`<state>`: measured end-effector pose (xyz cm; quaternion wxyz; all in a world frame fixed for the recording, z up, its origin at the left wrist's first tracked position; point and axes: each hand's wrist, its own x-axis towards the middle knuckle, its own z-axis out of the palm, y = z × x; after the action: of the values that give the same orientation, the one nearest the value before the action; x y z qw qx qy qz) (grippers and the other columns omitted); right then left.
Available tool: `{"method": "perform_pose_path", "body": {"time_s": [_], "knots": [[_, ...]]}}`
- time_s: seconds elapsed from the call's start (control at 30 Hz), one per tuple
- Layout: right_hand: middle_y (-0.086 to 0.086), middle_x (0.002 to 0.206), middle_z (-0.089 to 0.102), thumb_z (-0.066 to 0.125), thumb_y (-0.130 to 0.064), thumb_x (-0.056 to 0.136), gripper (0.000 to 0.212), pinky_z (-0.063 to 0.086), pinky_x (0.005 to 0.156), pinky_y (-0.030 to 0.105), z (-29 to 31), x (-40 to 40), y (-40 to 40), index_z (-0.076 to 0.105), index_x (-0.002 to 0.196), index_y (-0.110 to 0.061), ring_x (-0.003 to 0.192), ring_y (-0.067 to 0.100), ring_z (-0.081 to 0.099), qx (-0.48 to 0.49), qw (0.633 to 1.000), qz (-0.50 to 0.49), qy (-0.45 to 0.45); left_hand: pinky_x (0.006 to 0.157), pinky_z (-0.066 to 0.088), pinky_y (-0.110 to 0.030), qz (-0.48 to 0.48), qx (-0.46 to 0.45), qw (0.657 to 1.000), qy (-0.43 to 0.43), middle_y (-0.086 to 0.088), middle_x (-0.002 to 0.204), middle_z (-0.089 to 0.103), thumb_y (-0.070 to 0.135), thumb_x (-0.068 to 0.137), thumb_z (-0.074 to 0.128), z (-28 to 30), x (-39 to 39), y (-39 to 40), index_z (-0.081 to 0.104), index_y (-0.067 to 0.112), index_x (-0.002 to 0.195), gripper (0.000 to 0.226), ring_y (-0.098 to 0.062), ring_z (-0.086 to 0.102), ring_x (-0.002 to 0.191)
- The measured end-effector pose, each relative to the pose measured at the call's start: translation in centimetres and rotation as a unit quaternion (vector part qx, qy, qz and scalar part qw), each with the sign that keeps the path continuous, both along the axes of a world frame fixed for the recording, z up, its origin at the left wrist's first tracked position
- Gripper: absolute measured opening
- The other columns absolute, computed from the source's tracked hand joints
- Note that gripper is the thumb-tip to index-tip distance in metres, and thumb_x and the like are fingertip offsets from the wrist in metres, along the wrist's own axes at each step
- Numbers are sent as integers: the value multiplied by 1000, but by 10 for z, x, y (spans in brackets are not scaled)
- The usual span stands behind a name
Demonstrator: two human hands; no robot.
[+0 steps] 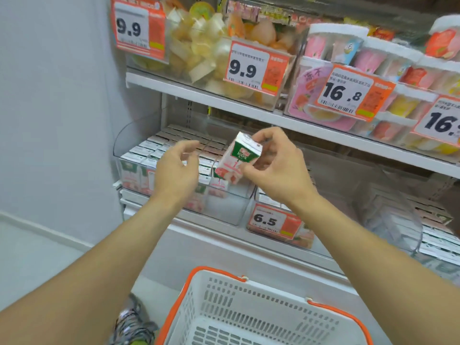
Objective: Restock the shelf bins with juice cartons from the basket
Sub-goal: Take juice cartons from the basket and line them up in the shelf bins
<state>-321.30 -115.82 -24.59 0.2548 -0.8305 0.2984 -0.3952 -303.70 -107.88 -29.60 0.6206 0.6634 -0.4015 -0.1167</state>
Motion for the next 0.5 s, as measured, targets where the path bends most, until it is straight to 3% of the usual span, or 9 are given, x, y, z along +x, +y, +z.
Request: {"method": "perform_pose_path", "body": {"time_s": [0.1,0.2,0.33,0.43,0.5], "knots": [[-7,79,71,77,-20,74,38,51,53,19,0,29,-15,50,100,-28,61,6,65,-6,997,-26,76,102,39,-28,-13,106,980,-167,-5,123,65,14,92,59,-31,16,-5,68,14,120,30,-24,57,116],[0,82,68,79,-32,73,42,53,55,33,-6,53,-28,48,101,-22,63,13,65,-12,976,-57,209,104,37,-38,-20,124,958,-258,-2,107,71,28,87,69,-53,20,-7,75,16,106,23,-25,58,107],[10,102,67,75,-36,75,43,44,51,29,2,75,-45,49,102,-15,78,20,68,23,956,-100,275,105,37,-40,14,62,973,-222,0,94,71,29,77,81,-59,23,-9,77,16,95,22,-22,58,99],[9,94,71,77,-29,72,39,61,60,35,13,77,-53,54,98,-13,64,16,73,56,949,-106,293,99,33,-28,32,46,975,-213,3,97,70,31,74,84,-63,17,-11,77,17,94,25,-19,54,104],[6,92,67,79,-24,71,40,63,62,42,17,75,-56,54,99,-14,59,17,73,73,942,-105,310,101,27,-23,43,29,974,-219,3,99,69,31,75,83,-66,17,-11,78,17,95,25,-19,53,106]]}}
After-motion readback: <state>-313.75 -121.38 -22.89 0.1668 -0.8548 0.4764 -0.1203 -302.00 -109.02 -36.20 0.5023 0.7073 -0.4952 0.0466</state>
